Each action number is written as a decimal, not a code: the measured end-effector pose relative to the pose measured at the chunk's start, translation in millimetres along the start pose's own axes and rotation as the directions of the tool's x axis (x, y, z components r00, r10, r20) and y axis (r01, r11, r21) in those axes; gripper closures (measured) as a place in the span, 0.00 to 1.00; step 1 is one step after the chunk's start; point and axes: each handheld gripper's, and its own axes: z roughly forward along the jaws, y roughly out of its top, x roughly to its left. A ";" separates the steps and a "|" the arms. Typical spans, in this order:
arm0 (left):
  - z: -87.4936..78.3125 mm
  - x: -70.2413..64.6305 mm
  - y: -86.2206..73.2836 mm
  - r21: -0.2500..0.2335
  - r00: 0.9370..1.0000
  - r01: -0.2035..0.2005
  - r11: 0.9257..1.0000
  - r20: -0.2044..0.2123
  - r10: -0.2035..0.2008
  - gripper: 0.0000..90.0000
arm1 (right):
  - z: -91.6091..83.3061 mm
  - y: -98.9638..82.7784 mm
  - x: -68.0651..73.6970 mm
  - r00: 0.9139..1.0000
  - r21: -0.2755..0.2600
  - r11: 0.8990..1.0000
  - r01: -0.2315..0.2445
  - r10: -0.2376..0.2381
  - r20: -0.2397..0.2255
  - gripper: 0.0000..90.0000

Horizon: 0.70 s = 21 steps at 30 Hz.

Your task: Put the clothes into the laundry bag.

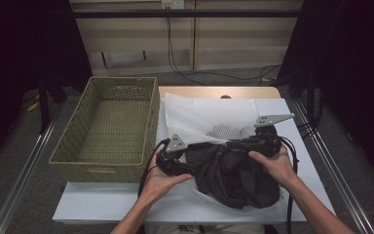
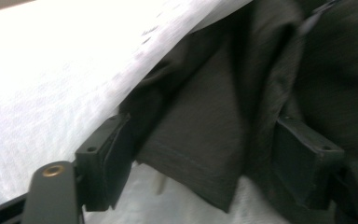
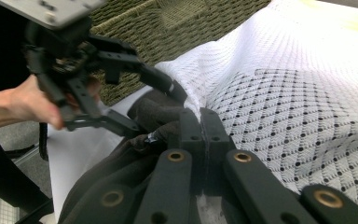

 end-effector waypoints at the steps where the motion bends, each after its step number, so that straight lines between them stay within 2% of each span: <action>1: 2.4 1.2 -0.2 0.013 1.000 0.000 1.000 -0.003 0.000 0.40 | 0.0 0.1 0.1 1.000 0.001 1.000 0.001 -0.001 -0.001 1.00; 2: 4.7 2.1 0.1 0.019 1.000 0.002 1.000 0.019 -0.002 0.49 | 0.1 0.2 0.4 1.000 0.001 1.000 0.003 -0.003 0.001 1.00; 4: 5.9 0.4 1.3 -0.007 0.998 -0.005 1.000 0.055 0.006 0.77 | 0.3 0.3 0.3 1.000 0.001 1.000 0.004 -0.004 0.001 1.00; 5: 6.1 -0.9 2.9 -0.003 0.998 -0.008 1.000 0.069 0.008 0.89 | 0.3 0.4 0.0 1.000 0.000 1.000 0.004 -0.004 0.001 1.00; 6: 5.6 -5.2 5.3 -0.017 0.998 -0.021 1.000 0.064 0.022 0.92 | 0.2 0.5 0.0 1.000 0.000 1.000 0.003 -0.003 -0.001 1.00; 8: 5.5 -11.1 9.5 -0.026 0.993 -0.023 0.999 0.118 0.026 0.95 | -0.2 0.5 -0.3 1.000 -0.004 1.000 0.004 -0.004 0.000 1.00; 11: 8.5 -19.7 16.8 -0.027 0.986 -0.036 0.999 0.161 0.040 0.97 | -0.9 0.9 -0.3 1.000 -0.005 1.000 0.001 -0.001 0.000 1.00; 14: 19.7 -26.9 21.5 -0.045 0.978 -0.026 0.999 0.206 0.035 0.97 | -0.8 1.7 0.2 1.000 -0.011 1.000 -0.002 0.002 0.000 1.00; 15: 26.0 -28.6 22.7 -0.050 0.973 -0.020 0.999 0.229 0.031 0.97 | -0.9 2.3 0.5 1.000 -0.014 1.000 -0.001 0.001 -0.001 1.00; 16: 29.8 -29.6 23.1 -0.049 0.971 -0.021 0.999 0.235 0.032 0.97 | -1.0 3.0 0.8 1.000 -0.015 1.000 0.003 -0.003 0.001 1.00; 18: 38.6 -30.8 23.7 -0.049 0.973 -0.024 0.998 0.229 0.035 0.97 | -0.9 3.9 1.9 1.000 -0.019 1.000 0.001 -0.001 0.000 1.00; 21: 47.6 -26.6 24.2 -0.040 0.979 -0.024 0.999 0.204 0.032 0.97 | -1.3 4.9 3.5 1.000 -0.025 1.000 0.003 -0.003 -0.014 1.00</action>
